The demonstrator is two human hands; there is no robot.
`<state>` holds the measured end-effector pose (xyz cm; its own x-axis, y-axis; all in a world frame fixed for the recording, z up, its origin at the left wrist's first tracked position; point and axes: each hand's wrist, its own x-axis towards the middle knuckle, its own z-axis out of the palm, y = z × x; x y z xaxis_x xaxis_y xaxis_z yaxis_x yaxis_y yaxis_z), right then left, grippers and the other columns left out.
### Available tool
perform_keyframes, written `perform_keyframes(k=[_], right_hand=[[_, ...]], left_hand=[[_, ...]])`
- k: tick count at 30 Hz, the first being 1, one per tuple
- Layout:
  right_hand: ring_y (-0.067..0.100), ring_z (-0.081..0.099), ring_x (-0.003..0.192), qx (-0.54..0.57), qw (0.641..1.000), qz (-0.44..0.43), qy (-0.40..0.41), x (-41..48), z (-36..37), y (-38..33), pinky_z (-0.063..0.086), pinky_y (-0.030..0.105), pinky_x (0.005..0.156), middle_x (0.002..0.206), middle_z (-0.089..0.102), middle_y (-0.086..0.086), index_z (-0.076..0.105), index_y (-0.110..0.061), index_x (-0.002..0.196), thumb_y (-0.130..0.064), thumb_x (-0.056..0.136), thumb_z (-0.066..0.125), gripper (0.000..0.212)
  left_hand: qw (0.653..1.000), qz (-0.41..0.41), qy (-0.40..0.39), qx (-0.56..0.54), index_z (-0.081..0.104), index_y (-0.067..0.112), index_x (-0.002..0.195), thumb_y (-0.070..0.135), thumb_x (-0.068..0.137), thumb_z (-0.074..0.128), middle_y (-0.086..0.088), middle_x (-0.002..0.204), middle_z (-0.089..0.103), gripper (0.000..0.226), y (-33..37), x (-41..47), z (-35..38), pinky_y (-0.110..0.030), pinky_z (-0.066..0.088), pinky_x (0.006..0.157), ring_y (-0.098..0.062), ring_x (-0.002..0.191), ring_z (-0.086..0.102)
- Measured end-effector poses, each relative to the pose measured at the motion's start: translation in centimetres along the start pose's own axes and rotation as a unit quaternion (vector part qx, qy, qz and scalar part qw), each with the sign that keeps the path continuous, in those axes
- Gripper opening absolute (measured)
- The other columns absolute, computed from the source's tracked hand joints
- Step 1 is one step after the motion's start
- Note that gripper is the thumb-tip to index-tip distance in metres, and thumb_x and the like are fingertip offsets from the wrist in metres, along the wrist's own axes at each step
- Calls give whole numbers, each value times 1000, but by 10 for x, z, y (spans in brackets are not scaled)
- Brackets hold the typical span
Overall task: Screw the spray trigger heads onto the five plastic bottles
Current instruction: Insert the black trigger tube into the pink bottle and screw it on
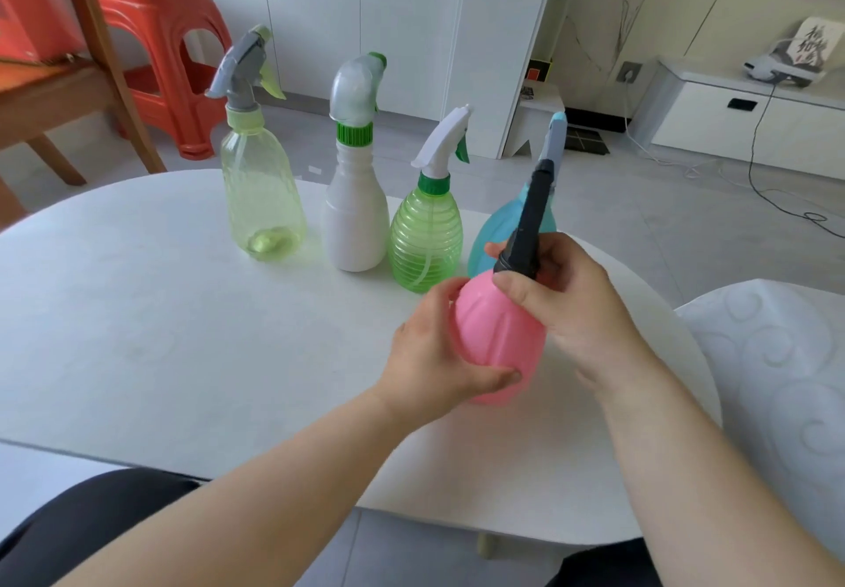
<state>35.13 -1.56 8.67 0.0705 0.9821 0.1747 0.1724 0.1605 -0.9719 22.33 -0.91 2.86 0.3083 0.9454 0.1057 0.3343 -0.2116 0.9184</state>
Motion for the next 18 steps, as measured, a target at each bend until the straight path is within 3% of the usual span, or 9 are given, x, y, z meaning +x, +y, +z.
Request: perform_keyframes(k=[2,4,6,9,12,14,16,18], right_hand=[[-5,60,83,-39,997,-16,68,-2,5,5,47,16,80,89,64,-15,56,-27,84,-10,73,65,22],[-8,61,81,-26,998,-17,62,-3,4,5,47,14,79,84,66,-17,59,-28,83,-12,74,65,20],[-7,62,83,18,1000,-9,5,-2,-3,3,48,11,76,80,70,-19,61,-29,81,-9,72,66,23],[-3,63,91,97,988,7,-117,-2,-12,1,46,9,77,85,73,-17,63,-24,87,-13,64,63,25],[1,63,94,111,979,29,-171,-1,-12,-3,48,12,79,88,73,-13,63,-20,87,-16,59,63,28],[2,63,92,70,990,21,-118,2,-5,-3,49,14,82,89,71,-12,62,-22,85,-12,63,67,25],[0,62,83,-3,1000,1,8,3,7,-1,46,12,78,85,66,-14,58,-27,81,-10,71,67,21],[0,58,78,-74,993,-19,90,4,18,0,44,14,74,80,61,-15,54,-29,76,-15,73,65,18]], left_hand=[[998,24,32,42,27,20,133,38,46,82,1,127,43,105,2,-3,9,-35,33,103,-19,122,39],[999,30,-4,40,15,18,139,34,47,83,-2,140,32,115,2,-2,8,-33,27,108,-16,129,30],[997,8,-70,-24,9,23,140,33,45,76,1,142,28,117,3,3,-2,-29,27,108,-12,131,28],[986,-14,-156,-55,18,31,137,20,51,78,7,134,36,105,2,12,-20,-24,35,100,-9,124,37],[979,-9,-194,-64,31,45,115,14,55,81,12,115,48,84,0,15,-28,-22,45,89,-11,111,47],[987,-11,-144,-75,32,41,110,21,51,83,11,110,49,81,-1,13,-20,-18,46,83,-10,105,51],[997,-9,-44,-70,33,36,114,24,51,85,9,112,49,83,-2,8,-5,-12,43,79,-7,101,50],[998,-1,18,-62,34,30,122,27,51,85,6,118,47,88,-1,4,5,-19,39,85,-8,106,47]])
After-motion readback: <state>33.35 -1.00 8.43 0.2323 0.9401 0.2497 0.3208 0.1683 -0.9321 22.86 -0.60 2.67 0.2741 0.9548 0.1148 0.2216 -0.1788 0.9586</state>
